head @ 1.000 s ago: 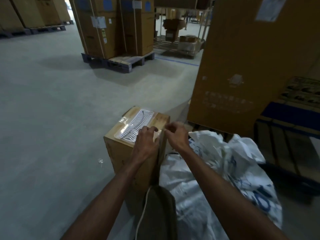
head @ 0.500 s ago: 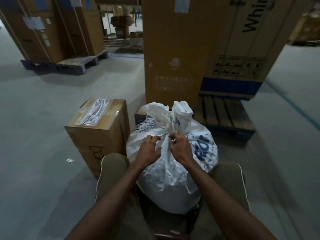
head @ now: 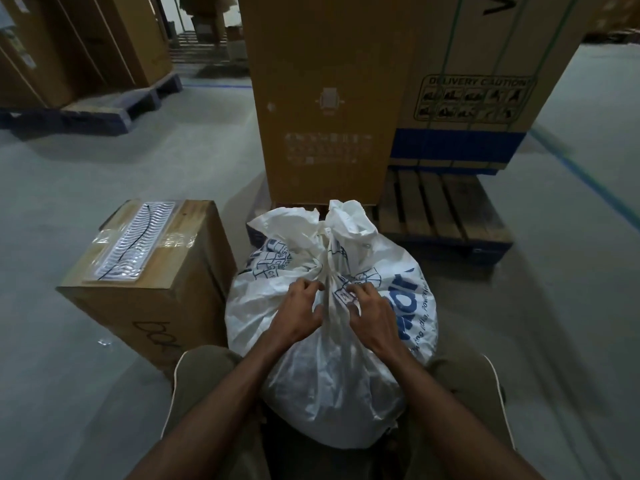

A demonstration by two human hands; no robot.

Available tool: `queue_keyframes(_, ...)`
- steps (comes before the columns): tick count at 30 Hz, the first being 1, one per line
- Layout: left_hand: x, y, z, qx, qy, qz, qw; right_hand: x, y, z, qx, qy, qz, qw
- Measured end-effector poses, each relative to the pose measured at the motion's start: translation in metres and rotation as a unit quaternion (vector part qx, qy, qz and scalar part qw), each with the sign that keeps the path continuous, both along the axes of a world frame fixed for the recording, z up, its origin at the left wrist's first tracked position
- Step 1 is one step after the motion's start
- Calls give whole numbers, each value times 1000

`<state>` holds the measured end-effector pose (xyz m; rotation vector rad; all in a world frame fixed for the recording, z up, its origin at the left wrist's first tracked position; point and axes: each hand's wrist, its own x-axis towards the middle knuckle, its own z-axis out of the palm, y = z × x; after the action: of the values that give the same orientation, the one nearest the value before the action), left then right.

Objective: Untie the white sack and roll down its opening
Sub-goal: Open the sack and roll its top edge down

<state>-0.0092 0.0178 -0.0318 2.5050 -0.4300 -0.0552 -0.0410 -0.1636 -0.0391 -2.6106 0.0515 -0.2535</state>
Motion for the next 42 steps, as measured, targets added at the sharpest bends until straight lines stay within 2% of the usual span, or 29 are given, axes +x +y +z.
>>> queue_keyframes(5,52,-23,-28,52,-92,37,994,60,9,-17,-28,-25,24,999)
queue_keyframes(11,82,-35,-38,71,-95,132,984,81,17,-19,1,-43,21,999)
queue_keyframes(14,84,-31,-35,51,-50,126,989,78,15,-23,25,-10,24,999)
queue_keyframes(17,71,-25,-26,38,-54,116,991,66,13,-23,46,6,32,998)
queue_keyframes(24,13,-9,9,-78,-26,192,978,2,-2,-6,106,-27,2,994)
queue_keyframes(27,-13,7,19,-110,-26,211,971,-32,-12,-4,92,-32,24,995)
queue_keyframes(30,-36,18,17,-87,0,185,979,-54,-21,0,76,-24,28,996)
queue_keyframes(34,-65,14,11,-23,34,91,995,-70,-20,8,93,-30,16,995)
queue_keyframes(42,-76,-30,47,-49,-27,-7,998,-95,-10,11,104,-52,34,993)
